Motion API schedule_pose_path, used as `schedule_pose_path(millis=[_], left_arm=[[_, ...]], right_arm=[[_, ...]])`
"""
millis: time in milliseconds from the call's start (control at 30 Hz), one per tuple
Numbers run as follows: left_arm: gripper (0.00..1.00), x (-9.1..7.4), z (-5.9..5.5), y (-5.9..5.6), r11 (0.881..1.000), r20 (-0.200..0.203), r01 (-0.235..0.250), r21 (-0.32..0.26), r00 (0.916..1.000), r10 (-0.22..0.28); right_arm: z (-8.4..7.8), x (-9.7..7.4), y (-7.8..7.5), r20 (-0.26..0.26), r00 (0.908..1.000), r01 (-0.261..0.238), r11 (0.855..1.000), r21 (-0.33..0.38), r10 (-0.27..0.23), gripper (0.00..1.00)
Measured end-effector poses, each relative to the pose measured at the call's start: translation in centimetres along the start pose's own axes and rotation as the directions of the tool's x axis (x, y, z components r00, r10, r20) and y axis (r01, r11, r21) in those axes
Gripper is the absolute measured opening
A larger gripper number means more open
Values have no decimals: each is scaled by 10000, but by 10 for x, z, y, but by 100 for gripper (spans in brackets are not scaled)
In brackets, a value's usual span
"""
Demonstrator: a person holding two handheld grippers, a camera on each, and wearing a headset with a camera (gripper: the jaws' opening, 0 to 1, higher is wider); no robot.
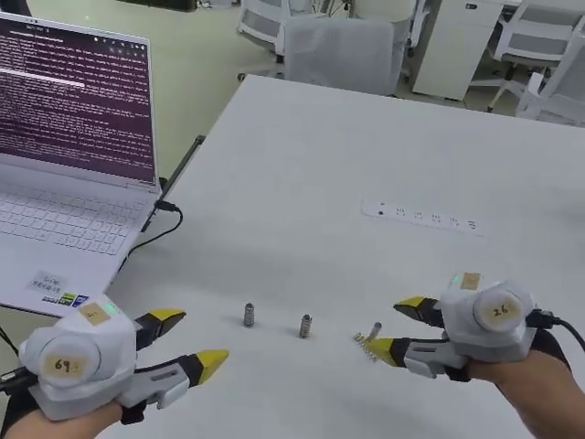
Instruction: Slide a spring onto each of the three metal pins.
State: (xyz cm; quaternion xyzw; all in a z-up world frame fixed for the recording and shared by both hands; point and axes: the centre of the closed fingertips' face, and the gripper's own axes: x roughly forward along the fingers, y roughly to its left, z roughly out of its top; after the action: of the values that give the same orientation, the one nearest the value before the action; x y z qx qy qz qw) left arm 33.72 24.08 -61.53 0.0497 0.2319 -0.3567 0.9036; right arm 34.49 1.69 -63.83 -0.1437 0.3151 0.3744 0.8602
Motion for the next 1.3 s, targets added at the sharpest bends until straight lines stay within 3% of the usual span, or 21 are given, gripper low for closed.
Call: schedule_pose_path(millis=[333, 667, 1100, 1300], left_arm=[[43, 3, 5, -1, 9995, 119, -223, -219, 9997, 226], [43, 10, 8, -6, 9994, 178, -154, -306, 9997, 159], [42, 28, 11, -31, 9989, 21, 458, -32, 9989, -458], [42, 45, 9, -56, 9888, -455, 1326, 683, 9905, -1297]], right_arm=[[-12, -19, 3, 245, 9991, 342, 9981, 509, -355, 47], [-37, -43, 6, 169, 9964, 807, 9915, 1016, -828, 52], [-47, -56, 9, 207, 9935, 1075, 9833, 1471, -1117, 54], [-49, -61, 10, 266, 9920, 1176, 9796, 1629, -1235, 54]])
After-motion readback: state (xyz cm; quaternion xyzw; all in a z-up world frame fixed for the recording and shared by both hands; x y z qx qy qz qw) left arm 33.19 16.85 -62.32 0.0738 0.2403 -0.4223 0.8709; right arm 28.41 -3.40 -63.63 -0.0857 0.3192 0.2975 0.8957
